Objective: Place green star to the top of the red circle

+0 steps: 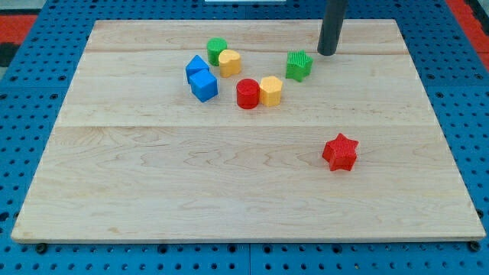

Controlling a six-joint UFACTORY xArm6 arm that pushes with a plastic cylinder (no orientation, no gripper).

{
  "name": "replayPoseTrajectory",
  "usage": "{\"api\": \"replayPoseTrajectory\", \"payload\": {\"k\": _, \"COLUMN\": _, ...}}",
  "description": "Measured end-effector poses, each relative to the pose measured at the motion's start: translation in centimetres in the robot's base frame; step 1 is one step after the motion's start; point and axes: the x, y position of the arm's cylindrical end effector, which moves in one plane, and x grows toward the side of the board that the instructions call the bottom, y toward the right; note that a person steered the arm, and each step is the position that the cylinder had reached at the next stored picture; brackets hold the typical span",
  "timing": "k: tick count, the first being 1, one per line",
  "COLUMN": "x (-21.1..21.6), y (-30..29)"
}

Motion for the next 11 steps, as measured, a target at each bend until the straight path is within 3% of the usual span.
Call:
{"api": "replayPoseTrajectory", "payload": {"k": 2, "x": 2.4, "y": -2.9}}
{"api": "replayPoseTrajectory", "payload": {"k": 5, "x": 2.4, "y": -2.9}}
{"api": "replayPoseTrajectory", "payload": {"k": 11, "x": 9.1, "y": -7.8}}
